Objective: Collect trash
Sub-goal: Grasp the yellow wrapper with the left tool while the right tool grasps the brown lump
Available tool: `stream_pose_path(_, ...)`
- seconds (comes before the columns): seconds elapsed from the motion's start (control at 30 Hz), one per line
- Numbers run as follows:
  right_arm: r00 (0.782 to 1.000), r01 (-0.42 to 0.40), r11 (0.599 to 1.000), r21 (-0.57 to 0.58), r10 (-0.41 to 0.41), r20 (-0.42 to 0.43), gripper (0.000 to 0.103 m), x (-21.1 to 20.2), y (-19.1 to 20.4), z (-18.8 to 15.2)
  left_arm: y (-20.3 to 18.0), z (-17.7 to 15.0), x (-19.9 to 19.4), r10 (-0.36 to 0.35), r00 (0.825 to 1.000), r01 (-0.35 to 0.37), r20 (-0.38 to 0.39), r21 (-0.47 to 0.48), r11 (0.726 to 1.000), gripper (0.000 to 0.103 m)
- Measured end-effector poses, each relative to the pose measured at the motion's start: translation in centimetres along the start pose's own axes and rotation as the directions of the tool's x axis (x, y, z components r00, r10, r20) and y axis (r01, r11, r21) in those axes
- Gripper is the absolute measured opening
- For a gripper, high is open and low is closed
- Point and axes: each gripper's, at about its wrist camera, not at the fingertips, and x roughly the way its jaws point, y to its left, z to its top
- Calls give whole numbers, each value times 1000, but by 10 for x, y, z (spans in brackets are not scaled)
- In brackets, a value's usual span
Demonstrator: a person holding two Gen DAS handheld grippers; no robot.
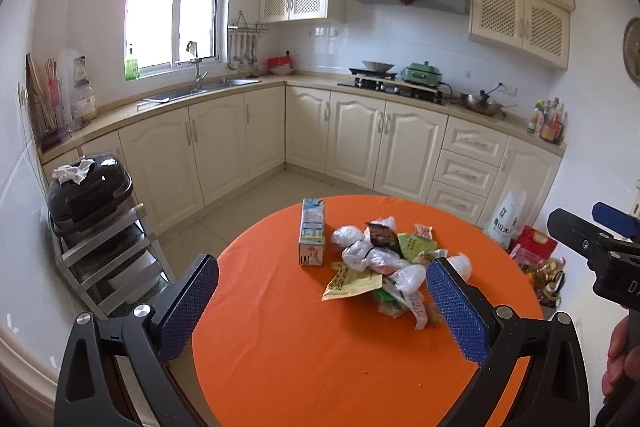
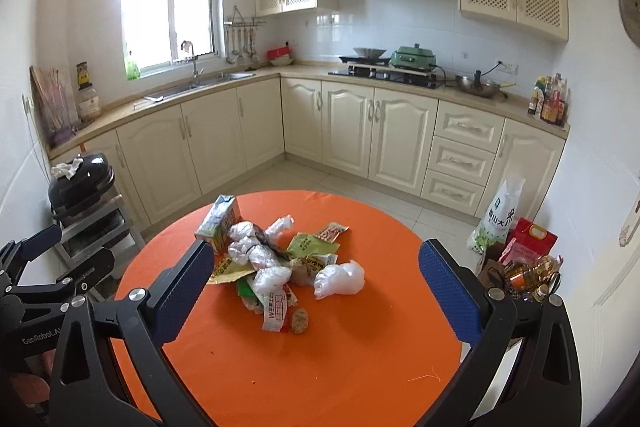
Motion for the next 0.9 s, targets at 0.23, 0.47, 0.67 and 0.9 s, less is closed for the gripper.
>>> stream_pose_path(0.23, 987, 12, 1000, -4, -12, -158, 103, 57, -9, -33, 2, 29, 40, 3, 995, -1, -101, 23, 1000, 102)
stream_pose_path(0.47, 947, -1, 1000, 1, 1, -321, 89, 114, -22, -72, -6, 70, 122, 0, 978, 12, -208, 57, 998, 102)
stream_pose_path(0.67, 903, -55, 998, 11, 54, -425, 77, 158, -22, -100, -15, 85, 162, 2, 965, 18, -264, 76, 997, 102)
stream_pose_path(0.9, 879, -103, 995, -8, 87, -468, 63, 189, -14, -112, -19, 108, 197, 12, 952, 13, -307, 77, 997, 102)
